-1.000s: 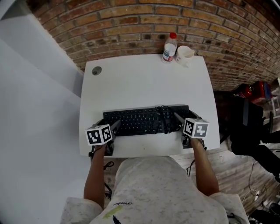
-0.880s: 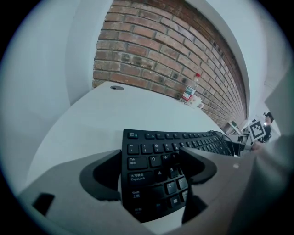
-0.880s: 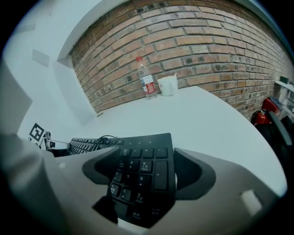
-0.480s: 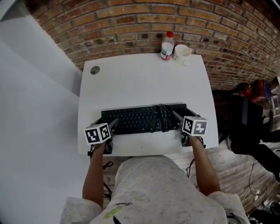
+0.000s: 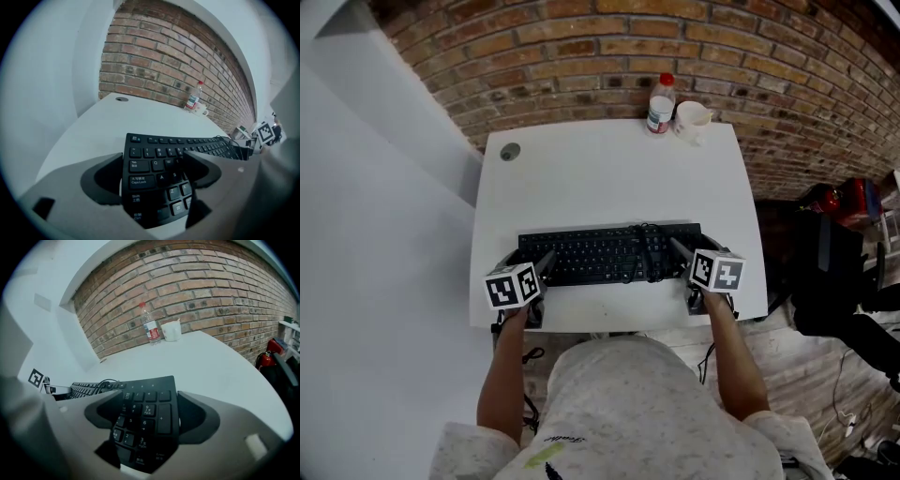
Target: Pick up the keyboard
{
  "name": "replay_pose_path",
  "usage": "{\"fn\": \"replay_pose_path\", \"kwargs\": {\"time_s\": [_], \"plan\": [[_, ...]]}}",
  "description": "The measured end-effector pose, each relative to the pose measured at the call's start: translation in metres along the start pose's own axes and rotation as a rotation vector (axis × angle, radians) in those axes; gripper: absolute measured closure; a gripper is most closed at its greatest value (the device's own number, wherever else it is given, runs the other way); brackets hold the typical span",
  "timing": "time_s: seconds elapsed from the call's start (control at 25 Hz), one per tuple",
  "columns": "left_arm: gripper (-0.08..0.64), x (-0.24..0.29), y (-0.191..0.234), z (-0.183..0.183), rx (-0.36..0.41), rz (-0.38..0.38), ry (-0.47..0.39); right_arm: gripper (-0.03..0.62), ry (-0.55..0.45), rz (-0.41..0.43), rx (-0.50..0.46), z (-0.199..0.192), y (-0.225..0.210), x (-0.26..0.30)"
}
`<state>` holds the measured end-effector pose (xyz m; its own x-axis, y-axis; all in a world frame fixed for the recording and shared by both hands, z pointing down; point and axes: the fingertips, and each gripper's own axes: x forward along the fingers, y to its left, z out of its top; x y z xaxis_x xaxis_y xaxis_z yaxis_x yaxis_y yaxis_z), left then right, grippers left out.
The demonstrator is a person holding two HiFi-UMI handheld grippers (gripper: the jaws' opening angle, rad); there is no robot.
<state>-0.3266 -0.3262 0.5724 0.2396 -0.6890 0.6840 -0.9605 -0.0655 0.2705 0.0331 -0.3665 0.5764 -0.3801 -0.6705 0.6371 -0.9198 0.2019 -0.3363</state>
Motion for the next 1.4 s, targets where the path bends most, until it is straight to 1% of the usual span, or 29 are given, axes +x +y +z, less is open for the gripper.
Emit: {"fn": "replay_pose_path", "kwargs": {"time_s": [0.2,0.48,0.68,1.0,1.24,1.4], "plan": [[0.167,-0.015,-0.003,0.016,0.024,-0.004,-0.062,0.221,-0.048,0.014,-0.009,0.014,0.01,-0.011],[0.167,-0.047,-0.013,0.05,0.04,-0.006,-0.175,0.221,-0.141,0.037,-0.052,0.05,0.028,-0.036],[0.167,-0.07,-0.019,0.081,0.054,-0.015,-0.269,0.221,-0.231,0.054,-0.094,0.083,0.046,-0.056],[0.167,-0.12,-0.036,0.136,0.091,-0.03,-0.436,0.219,-0.396,0.075,-0.152,0.14,0.076,-0.103],[0.167,-0.156,-0.047,0.168,0.117,-0.039,-0.547,0.22,-0.497,0.084,-0.18,0.169,0.095,-0.137],[0.167,-0.173,-0.053,0.184,0.128,-0.052,-0.603,0.221,-0.561,0.085,-0.204,0.185,0.105,-0.157]]}}
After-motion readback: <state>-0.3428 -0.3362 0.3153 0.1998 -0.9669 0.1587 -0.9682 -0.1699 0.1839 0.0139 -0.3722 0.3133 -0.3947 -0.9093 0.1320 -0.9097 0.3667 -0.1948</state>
